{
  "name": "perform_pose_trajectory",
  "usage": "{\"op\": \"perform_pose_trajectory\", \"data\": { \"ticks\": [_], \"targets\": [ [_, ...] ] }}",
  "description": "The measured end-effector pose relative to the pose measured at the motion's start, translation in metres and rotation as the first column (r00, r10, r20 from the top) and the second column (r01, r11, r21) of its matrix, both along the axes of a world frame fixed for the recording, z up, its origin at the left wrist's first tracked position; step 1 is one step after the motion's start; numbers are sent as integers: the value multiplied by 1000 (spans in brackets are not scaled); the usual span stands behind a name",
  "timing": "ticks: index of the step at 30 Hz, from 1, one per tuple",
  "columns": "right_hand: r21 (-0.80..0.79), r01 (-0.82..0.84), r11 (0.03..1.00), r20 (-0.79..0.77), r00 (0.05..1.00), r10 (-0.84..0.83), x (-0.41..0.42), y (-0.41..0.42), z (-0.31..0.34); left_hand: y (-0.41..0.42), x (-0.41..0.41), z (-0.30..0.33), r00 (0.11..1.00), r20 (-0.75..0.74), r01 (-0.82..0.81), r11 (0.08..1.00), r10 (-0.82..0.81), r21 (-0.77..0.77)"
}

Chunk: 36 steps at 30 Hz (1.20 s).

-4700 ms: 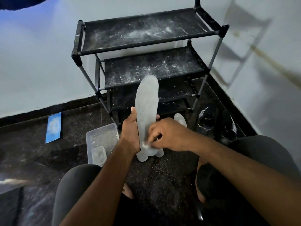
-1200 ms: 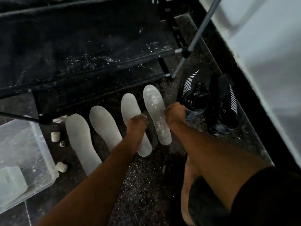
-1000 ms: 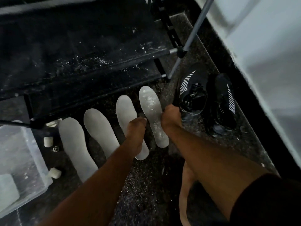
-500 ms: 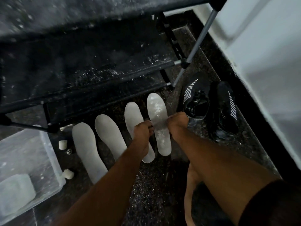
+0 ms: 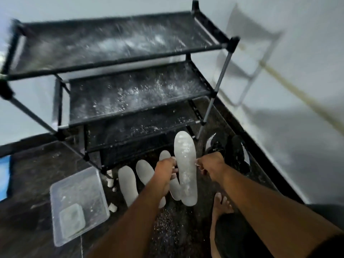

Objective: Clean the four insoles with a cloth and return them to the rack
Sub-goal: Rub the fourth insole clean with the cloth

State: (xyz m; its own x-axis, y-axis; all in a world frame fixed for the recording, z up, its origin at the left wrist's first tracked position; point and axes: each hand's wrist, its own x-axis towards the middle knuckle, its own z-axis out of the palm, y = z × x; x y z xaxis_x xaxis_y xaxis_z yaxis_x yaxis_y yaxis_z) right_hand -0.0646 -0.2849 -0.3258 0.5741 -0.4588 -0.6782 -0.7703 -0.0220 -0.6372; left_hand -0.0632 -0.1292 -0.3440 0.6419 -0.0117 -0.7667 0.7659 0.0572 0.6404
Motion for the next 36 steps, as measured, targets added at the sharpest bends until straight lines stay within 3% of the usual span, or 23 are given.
{"op": "perform_pose_trajectory", "data": {
  "ticks": [4,8,16,26,29,33,36],
  "targets": [
    [81,-29,996,52,998,25,-33,16,73,20,-29,58,987,161,19,1000,-17,-13],
    [129,-64,990,121,991,48,-60,36,128,44,-64,110,978,206,-15,998,26,-58],
    [215,-166,963,232,966,115,-107,78,163,89,-155,151,984,156,-5,877,91,-480],
    [21,-392,920,424,836,347,-163,70,173,97,-193,155,966,163,-77,830,199,-553],
    [-238,-478,845,460,711,532,-176,56,174,93,-187,151,955,235,-41,867,180,-496],
    [-269,-565,780,613,524,591,-179,62,172,82,-178,143,956,229,-55,875,185,-481],
    [-380,-512,770,615,482,624,-172,75,166,77,-175,135,962,225,-21,861,157,-509]
  ]
}}
